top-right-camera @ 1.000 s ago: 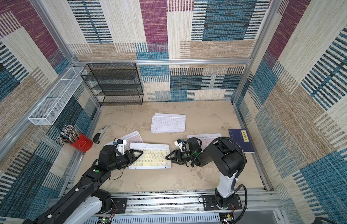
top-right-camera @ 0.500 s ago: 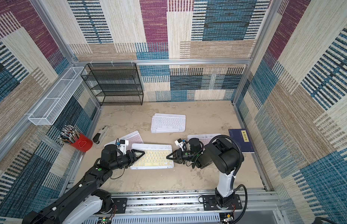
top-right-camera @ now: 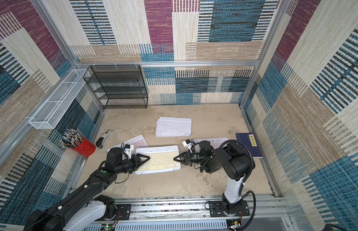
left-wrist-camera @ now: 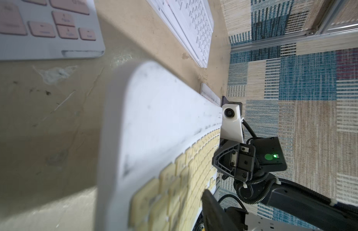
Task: Stack the numeric keypads
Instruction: Pick up the numeric keypad from the center of the board, then place the numeric keypad at the numeric keypad.
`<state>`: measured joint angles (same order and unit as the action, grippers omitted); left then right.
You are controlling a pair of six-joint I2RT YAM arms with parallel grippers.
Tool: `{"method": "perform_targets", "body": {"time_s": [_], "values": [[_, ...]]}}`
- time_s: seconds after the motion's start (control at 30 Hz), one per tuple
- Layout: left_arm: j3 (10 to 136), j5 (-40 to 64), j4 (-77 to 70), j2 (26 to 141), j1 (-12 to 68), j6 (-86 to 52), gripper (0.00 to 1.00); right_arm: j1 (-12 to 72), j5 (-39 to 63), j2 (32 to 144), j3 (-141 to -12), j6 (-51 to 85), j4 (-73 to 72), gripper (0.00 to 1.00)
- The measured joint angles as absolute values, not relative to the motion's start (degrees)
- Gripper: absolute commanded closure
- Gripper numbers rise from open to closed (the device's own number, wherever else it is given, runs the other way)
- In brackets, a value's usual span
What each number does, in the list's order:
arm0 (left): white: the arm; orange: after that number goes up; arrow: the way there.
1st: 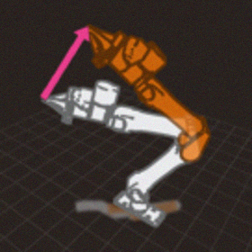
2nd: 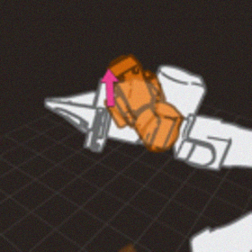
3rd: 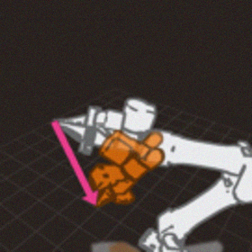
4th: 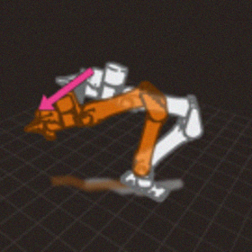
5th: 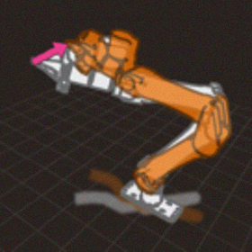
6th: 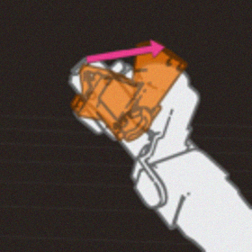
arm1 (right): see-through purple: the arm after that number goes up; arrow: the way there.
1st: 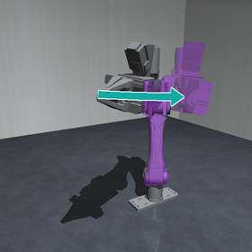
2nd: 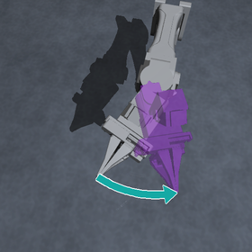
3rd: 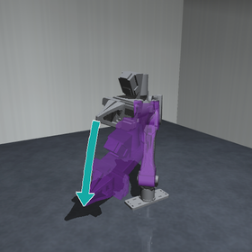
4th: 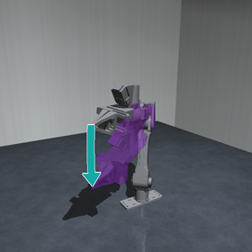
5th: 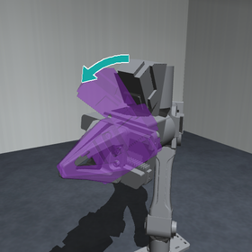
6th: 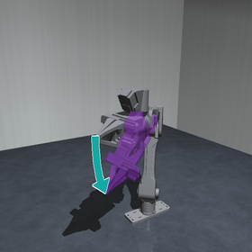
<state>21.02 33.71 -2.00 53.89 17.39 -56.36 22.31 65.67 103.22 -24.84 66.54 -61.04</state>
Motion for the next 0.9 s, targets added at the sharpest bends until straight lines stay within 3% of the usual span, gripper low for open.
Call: {"method": "perform_targets", "body": {"time_s": [0.47,0.9], "values": [[30.7,33.7,-6.7,65.2,16.0,-54.4,0.44,15.3,67.0,99.0,-33.8,64.4,-49.5,1.00],[58.8,33.3,-13.0,100.2,15.6,-51.9,0.46,10.6,57.1,107.5,-58.3,55.6,-32.5,1.00]]}}
